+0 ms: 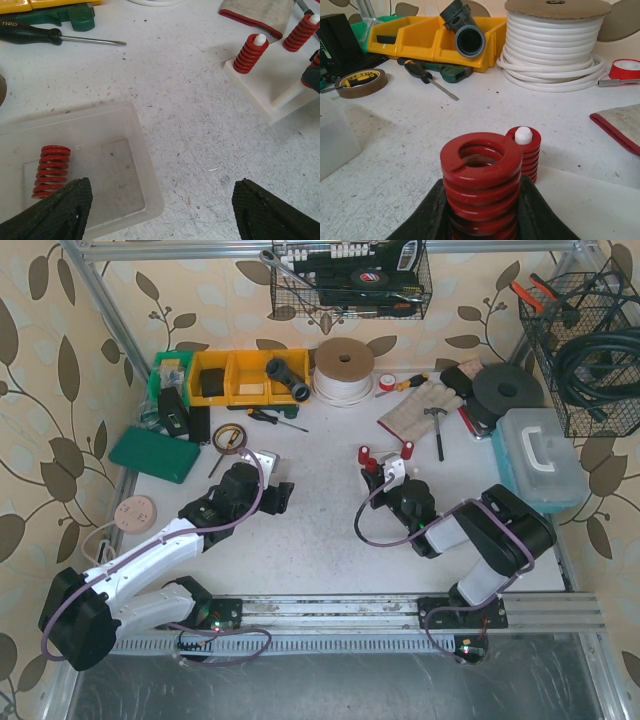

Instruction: Install the large spring

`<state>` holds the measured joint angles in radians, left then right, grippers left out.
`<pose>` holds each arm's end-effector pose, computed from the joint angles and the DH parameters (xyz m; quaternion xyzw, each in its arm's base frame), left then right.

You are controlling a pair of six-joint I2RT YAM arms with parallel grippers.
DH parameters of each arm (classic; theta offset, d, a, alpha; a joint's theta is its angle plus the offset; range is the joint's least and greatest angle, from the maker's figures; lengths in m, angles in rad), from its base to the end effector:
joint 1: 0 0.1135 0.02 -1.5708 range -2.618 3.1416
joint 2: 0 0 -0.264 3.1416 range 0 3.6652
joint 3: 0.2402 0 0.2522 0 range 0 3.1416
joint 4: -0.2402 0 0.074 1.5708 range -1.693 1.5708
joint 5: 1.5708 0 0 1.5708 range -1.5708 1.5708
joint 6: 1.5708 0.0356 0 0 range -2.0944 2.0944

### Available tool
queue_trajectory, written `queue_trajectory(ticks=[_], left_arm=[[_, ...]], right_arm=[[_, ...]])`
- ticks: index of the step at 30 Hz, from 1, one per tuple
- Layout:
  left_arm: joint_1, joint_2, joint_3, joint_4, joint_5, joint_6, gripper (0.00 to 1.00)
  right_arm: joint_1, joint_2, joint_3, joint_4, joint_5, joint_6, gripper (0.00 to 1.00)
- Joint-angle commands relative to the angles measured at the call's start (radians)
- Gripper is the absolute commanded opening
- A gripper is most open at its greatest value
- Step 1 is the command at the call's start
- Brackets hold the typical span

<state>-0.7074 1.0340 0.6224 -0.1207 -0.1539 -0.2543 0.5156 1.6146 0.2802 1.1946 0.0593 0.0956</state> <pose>0.1765 -0.1437 0.2419 0.1573 0.8521 -0.1697 0.4695 0.2235 0.1243 0.1379 -0.1382 0.7419 0.1759 0.6321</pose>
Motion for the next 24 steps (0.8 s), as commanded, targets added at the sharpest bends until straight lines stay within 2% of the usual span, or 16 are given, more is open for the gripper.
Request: queue_trajectory(ticks=[1,6,17,18,24], left_arm=[[-0.003,-0.005,0.01,0.03,0.005,0.016,0.79],[-0.003,-0.005,0.012,0.028,0.002,0.018,0.8],[-0.004,0.002,0.018,0.021,0.0,0.02,0.8],[-0.005,0.002,0.018,0.021,0.0,0.02,0.8],[-0.005,-0.003,0.018,0.018,-0.007,0.02,0.8]], right_arm=[[-0.003,0.061,-0.011,0.122,0.018,-0.007,0.0],[0.0,0.142,-0.036,0.227,0.042,-0.006,0.0],[0.032,0.166,-0.04,0.229,0.112,-0.053,0.0],[0.032,0.177,-0.036,0.23,0.114,-0.049,0.03],[0.037,0.199,-0.03,0.23,0.132,-0.032,0.4]])
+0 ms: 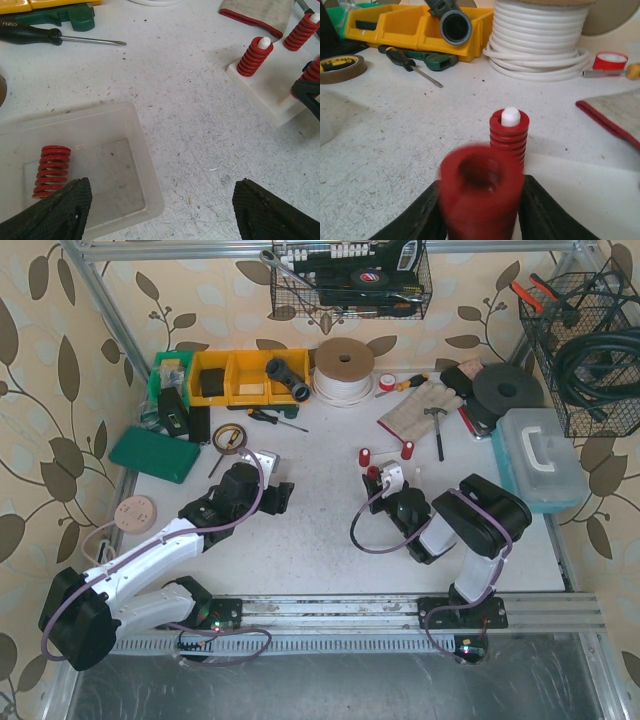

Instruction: Install the large spring

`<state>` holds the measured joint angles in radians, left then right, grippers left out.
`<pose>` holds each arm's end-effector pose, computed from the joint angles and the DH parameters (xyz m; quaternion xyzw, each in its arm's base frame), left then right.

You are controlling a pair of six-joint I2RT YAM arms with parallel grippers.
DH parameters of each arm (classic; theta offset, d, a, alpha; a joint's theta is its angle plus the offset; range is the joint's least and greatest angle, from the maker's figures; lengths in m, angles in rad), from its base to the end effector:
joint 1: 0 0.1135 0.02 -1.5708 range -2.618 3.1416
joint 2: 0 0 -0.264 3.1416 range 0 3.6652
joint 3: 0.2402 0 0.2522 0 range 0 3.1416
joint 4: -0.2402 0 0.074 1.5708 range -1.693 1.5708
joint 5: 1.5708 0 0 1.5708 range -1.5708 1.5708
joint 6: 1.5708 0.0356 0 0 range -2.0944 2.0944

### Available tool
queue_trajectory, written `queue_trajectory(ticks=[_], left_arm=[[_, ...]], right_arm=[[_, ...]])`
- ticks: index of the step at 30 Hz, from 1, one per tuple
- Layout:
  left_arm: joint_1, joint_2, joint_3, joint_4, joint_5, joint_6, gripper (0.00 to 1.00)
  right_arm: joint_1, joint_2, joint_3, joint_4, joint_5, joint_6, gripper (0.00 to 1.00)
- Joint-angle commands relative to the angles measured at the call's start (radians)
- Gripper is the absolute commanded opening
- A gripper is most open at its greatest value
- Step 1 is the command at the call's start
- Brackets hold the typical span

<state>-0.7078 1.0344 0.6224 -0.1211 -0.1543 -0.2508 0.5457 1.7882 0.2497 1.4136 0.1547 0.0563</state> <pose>0.1765 -0.1438 0.2418 0.1589 0.8520 -0.1686 0.4696 0.2192 0.1267 0.1148 -0.1315 0.7377 0.1402 0.6471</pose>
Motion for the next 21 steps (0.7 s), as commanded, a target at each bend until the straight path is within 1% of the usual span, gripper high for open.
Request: queue_trajectory(ticks=[1,5,9,12,14,18,19,20,21], left_arm=[[-0.004,-0.004,0.018,0.017,-0.007,0.017,0.8],[-0.004,-0.009,0.017,0.018,-0.009,0.017,0.8],[-0.006,-0.01,0.018,0.013,-0.016,0.017,0.8],[-0.006,-0.008,0.022,0.001,-0.043,0.016,0.82],[-0.005,-0.005,0.024,-0.01,-0.063,0.014,0.85],[-0.005,0.012,0.037,-0.039,-0.133,0.002,0.86],[-0.005,0.021,0.047,-0.052,-0.152,0.001,0.86],[-0.005,0.033,0.062,-0.077,-0.175,0.001,0.85],[-0.003,0.047,0.084,-0.108,-0.191,0.006,0.83]], right_arm=[[0.009,0.023,-0.001,0.011,0.04,0.005,0.44],[0.011,0.001,-0.005,0.011,0.05,0.002,0.56],[0.012,-0.036,-0.004,0.004,0.053,0.004,0.61],[0.012,-0.125,0.007,-0.079,0.049,0.007,0.65],[0.012,-0.238,0.029,-0.225,0.039,0.011,0.67],[0.01,-0.532,0.144,-0.727,0.055,0.011,0.74],[0.008,-0.603,0.174,-0.846,0.053,0.003,0.77],[0.008,-0.666,0.203,-0.986,0.053,-0.006,0.84],[0.007,-0.724,0.234,-1.085,0.056,-0.011,0.93]])
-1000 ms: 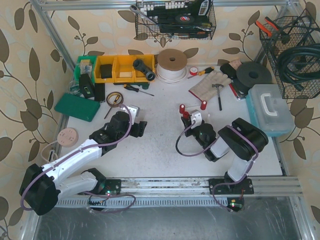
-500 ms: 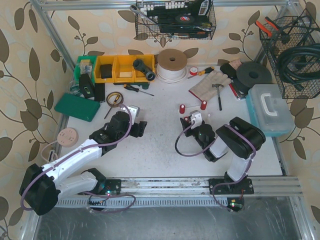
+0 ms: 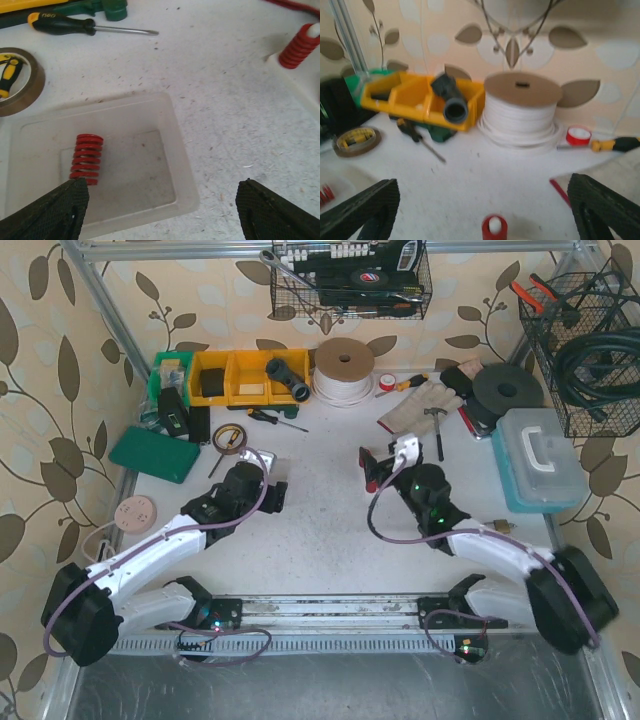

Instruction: Install the large spring

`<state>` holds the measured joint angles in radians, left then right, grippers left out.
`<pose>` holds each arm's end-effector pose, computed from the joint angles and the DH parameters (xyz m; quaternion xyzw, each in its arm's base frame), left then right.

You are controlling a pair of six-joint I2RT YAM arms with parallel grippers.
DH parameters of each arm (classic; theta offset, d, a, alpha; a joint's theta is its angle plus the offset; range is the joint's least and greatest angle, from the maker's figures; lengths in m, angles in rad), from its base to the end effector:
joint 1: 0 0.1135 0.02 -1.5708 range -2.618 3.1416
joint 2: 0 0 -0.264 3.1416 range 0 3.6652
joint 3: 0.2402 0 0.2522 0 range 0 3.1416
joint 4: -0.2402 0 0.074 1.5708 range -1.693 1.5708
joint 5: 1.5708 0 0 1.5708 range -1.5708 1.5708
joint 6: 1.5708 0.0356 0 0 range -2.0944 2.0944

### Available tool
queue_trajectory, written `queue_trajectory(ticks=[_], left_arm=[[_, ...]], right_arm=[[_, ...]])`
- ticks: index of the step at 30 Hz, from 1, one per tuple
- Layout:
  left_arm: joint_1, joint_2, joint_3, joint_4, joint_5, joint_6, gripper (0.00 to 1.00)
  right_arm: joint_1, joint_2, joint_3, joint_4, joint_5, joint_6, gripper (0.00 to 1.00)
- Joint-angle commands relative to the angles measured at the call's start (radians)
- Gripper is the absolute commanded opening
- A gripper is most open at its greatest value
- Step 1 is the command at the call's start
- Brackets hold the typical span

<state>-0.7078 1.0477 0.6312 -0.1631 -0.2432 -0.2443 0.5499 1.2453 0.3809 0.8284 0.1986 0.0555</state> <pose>0.1782 -0.1412 0.2385 0.1444 0.8631 -0.1215 0.4685 0.2160 0.1242 0.2123 -0.1085 0.7112 0.1378 0.6807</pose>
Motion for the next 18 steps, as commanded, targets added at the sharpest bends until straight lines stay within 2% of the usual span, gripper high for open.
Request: queue_trajectory(ticks=[1,4,9,14,18], left_arm=[[-0.002,0.05,0.101,-0.102,-0.112,0.013,0.8],[0.013,0.105,0.186,-0.208,-0.138,0.02,0.74],[0.121,0.216,0.288,-0.32,0.025,0.009,0.55],[0.155,0.364,0.409,-0.488,0.047,0.097,0.49],[0.184,0.464,0.437,-0.502,0.057,0.135,0.41]], right_arm=[[0.001,-0.254,0.138,-0.601,0.014,-0.016,0.99],[0.002,-0.391,0.212,-0.819,-0.001,-0.034,1.0],[0.0,-0.538,0.258,-0.993,0.006,-0.004,1.0],[-0.001,-0.591,0.247,-1.026,-0.004,0.089,0.98],[-0.002,-0.618,0.219,-1.028,0.025,0.121,0.98]])
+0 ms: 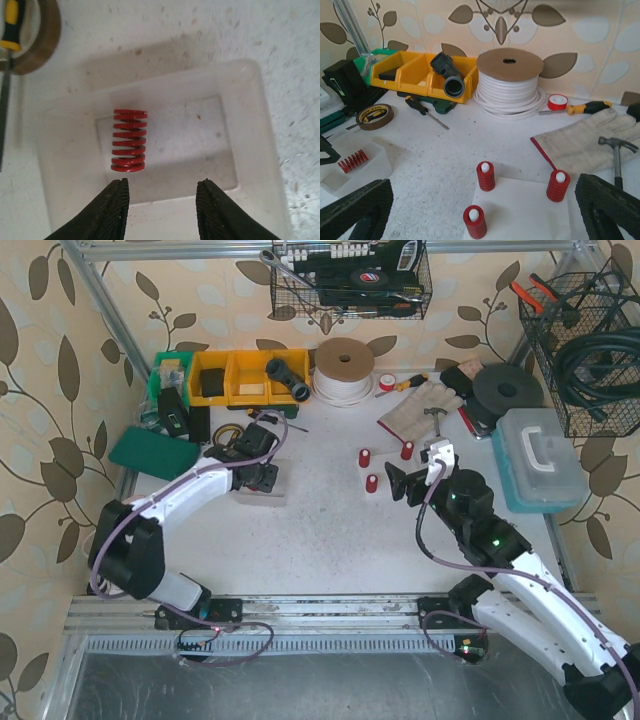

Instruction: Install the large spring

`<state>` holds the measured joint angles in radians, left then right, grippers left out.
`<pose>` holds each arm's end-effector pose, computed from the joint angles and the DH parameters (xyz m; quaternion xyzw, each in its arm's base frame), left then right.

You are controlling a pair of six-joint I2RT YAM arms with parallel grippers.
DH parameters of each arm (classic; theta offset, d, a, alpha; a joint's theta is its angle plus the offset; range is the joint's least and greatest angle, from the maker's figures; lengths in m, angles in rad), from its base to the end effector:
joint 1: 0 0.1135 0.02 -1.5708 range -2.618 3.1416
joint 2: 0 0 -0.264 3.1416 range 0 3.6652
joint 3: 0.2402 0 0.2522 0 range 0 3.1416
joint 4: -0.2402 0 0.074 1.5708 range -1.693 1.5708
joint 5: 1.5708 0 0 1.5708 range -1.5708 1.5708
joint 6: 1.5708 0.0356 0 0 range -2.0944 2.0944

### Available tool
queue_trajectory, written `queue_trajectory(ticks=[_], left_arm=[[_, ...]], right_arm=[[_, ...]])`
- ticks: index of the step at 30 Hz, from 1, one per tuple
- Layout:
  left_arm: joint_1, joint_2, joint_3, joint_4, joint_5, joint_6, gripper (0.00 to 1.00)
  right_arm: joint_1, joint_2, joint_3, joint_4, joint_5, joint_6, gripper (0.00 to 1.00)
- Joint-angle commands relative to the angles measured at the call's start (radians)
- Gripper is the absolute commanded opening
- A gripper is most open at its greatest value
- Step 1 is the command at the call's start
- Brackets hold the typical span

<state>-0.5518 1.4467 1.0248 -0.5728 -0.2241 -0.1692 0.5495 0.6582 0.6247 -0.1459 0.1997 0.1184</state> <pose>0.2550 -0.1477 0.2387 0.1500 0.9414 0.0007 0.3020 0.1445 0.0802 0.3073 -0.1009 0.7598 0.1367 0.6276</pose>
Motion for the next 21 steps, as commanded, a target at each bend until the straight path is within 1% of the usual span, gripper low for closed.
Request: queue_trajectory(ticks=[1,4,8,17,21], left_arm=[[0.039,0.086,0.049,-0.098,0.045,0.059,0.4],[0.063,0.125,0.058,-0.086,0.05,0.058,0.38],[0.089,0.164,0.053,-0.07,0.042,0.061,0.38],[0.102,0.26,0.073,-0.023,0.094,0.088,0.48],[0.105,0.299,0.076,-0.009,0.098,0.096,0.49]], right_arm=[[-0.002,-0.039,-0.026,-0.057,0.03,0.059,0.98],[-0.002,-0.07,-0.027,-0.073,0.032,0.063,0.98],[0.0,-0.117,-0.053,-0.054,0.021,0.069,0.98],[-0.002,-0.124,-0.057,-0.06,0.038,0.06,0.98],[-0.002,-0.123,-0.054,-0.066,0.053,0.053,0.98]])
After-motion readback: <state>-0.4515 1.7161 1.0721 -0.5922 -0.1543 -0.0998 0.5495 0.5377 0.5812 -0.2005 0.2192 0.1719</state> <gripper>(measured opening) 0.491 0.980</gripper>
